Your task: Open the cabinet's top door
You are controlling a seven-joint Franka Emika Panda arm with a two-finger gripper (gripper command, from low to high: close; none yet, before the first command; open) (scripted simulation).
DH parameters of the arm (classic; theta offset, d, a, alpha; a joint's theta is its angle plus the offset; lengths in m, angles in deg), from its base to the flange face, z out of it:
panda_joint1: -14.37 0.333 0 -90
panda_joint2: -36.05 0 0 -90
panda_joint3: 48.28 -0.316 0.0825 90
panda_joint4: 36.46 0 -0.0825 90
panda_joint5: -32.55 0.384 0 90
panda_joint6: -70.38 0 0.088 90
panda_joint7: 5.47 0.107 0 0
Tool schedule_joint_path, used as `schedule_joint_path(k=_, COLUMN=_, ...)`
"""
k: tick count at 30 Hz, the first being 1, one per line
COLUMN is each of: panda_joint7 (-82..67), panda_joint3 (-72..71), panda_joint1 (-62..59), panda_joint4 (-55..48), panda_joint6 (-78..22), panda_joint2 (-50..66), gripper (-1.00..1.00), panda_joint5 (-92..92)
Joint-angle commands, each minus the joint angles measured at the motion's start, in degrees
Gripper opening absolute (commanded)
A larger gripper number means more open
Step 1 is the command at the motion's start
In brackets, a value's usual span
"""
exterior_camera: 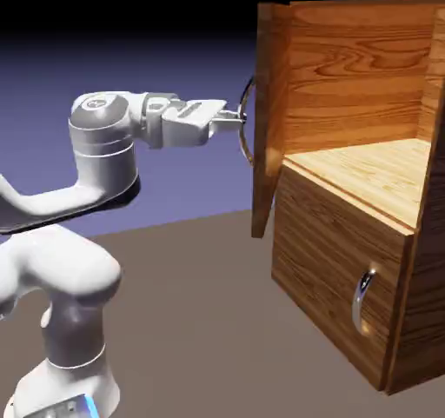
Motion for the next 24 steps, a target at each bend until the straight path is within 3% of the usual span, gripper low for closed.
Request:
schedule_joint_path(k=1, panda_joint7=0.13, panda_joint3=-2.09, panda_joint1=0.0, panda_joint4=0.18, panda_joint6=-1.38, panda_joint2=-0.09, gripper=-1.0, panda_joint5=1.88)
schedule_joint_path(k=13, panda_joint7=3.21, panda_joint3=-27.0, panda_joint1=-0.35, panda_joint4=-3.05, panda_joint6=-17.97, panda_joint2=4.97, gripper=-1.0, panda_joint5=24.11)
schedule_joint_path(k=24, panda_joint7=7.94, panda_joint3=-49.84, panda_joint1=-9.85, panda_joint4=-17.17, panda_joint6=-35.82, panda_joint2=18.36, gripper=-1.0, panda_joint5=42.67)
